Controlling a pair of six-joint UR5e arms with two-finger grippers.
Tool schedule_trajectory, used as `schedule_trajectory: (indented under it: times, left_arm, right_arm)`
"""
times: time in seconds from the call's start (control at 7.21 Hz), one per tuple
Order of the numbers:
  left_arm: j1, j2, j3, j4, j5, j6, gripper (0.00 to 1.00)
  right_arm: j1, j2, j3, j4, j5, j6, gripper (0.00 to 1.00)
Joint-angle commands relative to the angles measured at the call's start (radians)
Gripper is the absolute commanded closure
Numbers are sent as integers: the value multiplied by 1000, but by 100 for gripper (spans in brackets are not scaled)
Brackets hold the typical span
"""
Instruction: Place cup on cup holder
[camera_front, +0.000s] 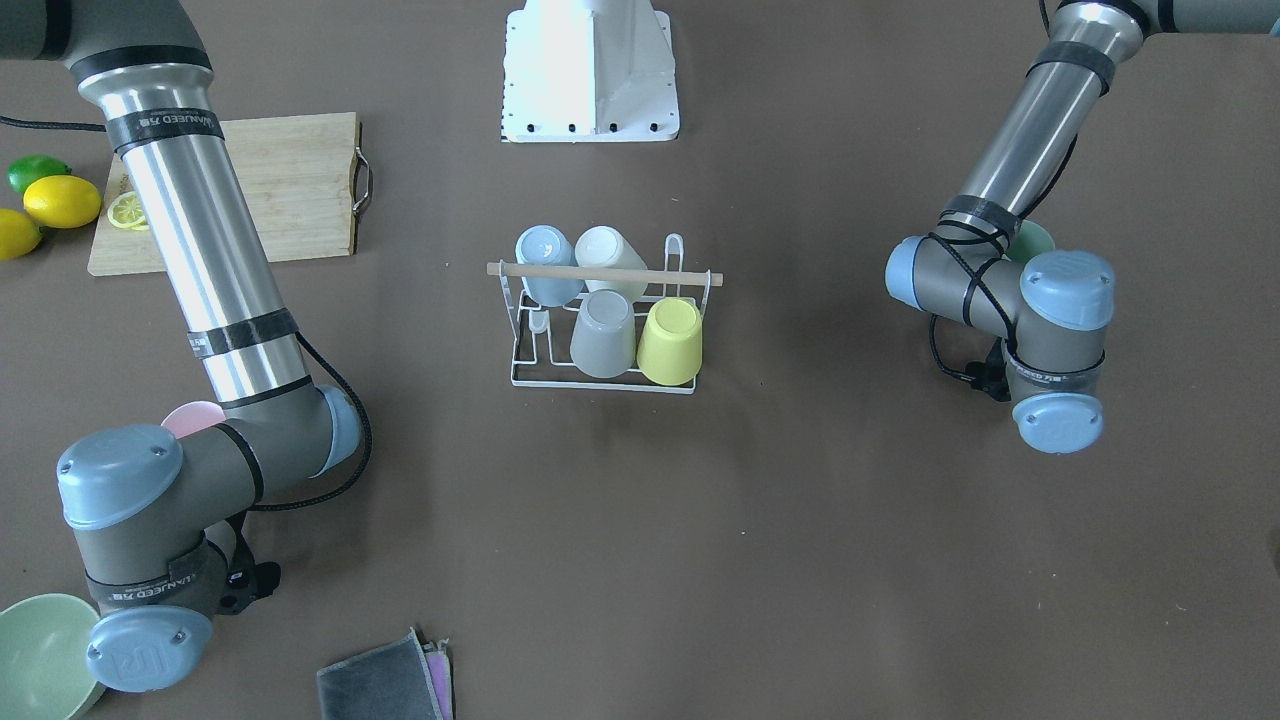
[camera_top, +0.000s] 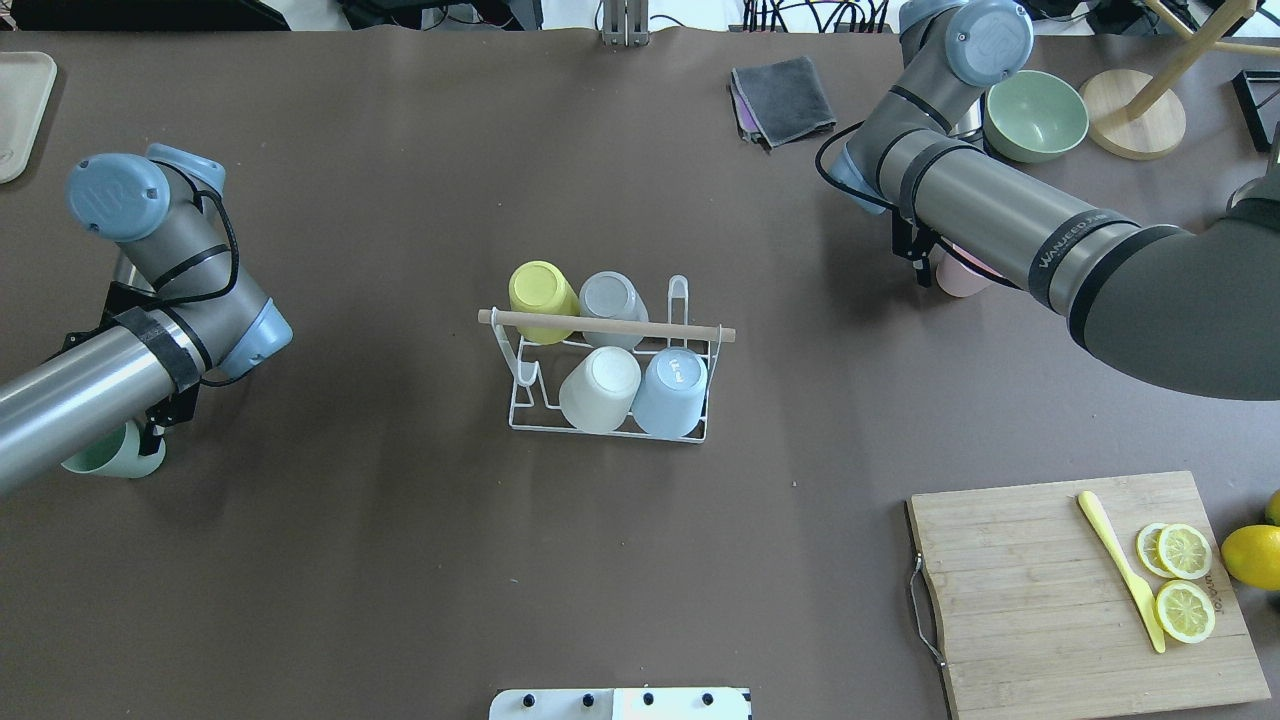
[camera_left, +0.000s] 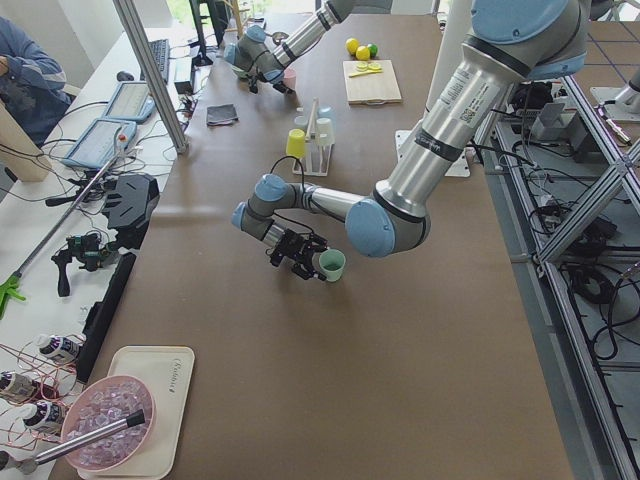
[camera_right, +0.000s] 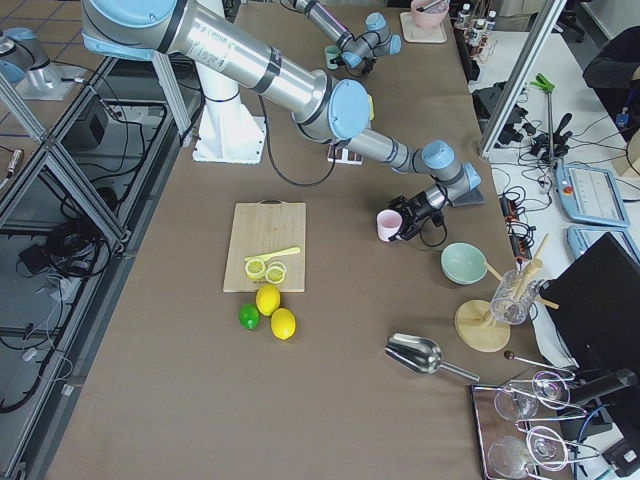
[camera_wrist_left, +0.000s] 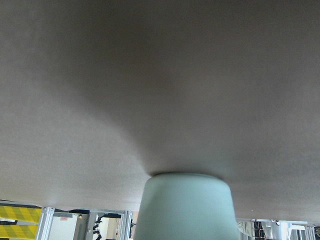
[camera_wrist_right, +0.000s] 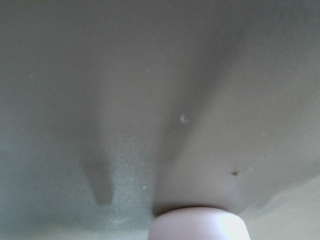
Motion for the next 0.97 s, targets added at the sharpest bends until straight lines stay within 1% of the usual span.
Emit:
schedule_trajectory:
  times: [0.0,0.14,0.28,0.42,0.56,0.69,0.83]
  left_arm:
    - [2,1,0,0,-2,0,8]
    - [2,-1,0,0,0,0,12]
    - [0,-1,-2,0,-2,0,17]
    - [0,-1,-2,0,-6,1,23]
    - [2,-2,-2,0,-5,1,30]
    - [2,-2,-2,0,-5,1,38]
    - [-3,-2,-2,0,-2,3,43]
  right_arm:
    - [0,1,1,-8,0,-5,46]
    - [0,1,1,-8,-2,-5,73]
    - [1,3,1,-16,0,5,94]
    - [3,12,3,-45,1,8,100]
    - [7,18,1,-48,1,12,100]
    - [18,35,1,-82,5,11,100]
    - [32,41,4,-109,12,-1,100]
